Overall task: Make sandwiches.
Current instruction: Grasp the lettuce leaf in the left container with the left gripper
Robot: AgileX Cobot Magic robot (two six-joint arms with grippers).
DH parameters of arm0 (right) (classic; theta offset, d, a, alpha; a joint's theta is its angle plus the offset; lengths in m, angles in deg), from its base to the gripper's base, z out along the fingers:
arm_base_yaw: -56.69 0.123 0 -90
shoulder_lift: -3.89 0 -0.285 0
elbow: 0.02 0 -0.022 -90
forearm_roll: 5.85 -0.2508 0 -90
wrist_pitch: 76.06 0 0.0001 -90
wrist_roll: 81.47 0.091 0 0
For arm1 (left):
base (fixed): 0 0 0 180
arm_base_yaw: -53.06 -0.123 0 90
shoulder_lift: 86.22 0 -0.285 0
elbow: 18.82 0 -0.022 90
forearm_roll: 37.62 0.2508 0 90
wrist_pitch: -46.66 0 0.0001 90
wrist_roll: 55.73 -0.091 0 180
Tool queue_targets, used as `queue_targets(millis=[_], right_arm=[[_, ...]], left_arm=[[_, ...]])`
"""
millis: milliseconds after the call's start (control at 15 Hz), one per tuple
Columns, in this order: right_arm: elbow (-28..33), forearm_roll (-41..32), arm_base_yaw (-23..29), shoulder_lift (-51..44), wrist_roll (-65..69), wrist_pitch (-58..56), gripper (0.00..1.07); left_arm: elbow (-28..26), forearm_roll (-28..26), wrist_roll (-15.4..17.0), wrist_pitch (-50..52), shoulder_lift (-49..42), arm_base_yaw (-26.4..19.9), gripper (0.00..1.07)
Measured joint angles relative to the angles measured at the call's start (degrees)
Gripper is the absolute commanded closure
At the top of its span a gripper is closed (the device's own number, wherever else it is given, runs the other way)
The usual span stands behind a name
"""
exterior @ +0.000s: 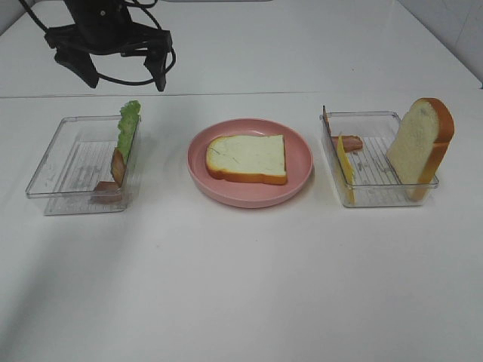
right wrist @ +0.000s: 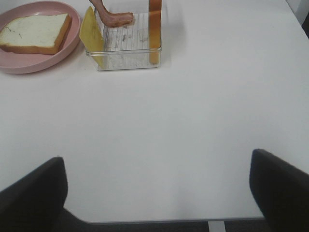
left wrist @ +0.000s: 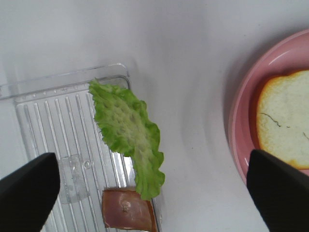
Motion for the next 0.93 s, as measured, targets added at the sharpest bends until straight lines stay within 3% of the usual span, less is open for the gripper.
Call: queue_targets(millis=[467, 733, 933], right_arm=[[0.0, 0.0, 0.0, 0.0, 0.0, 0.0, 0.09], [0.0, 0.0, 0.0, 0.0, 0.0, 0.0, 0.09], [0.0, 0.0, 0.0, 0.0, 0.0, 0.0, 0.09]], left_arm=[[0.0, -0.5, 1.1, 2.3, 6.4, 0.0, 0.07], [0.0, -0.1, 1.1, 2.7, 7.8, 0.0, 0.16], [0.0, -0.1, 1.4, 2.7, 9.2, 0.0, 0.17]])
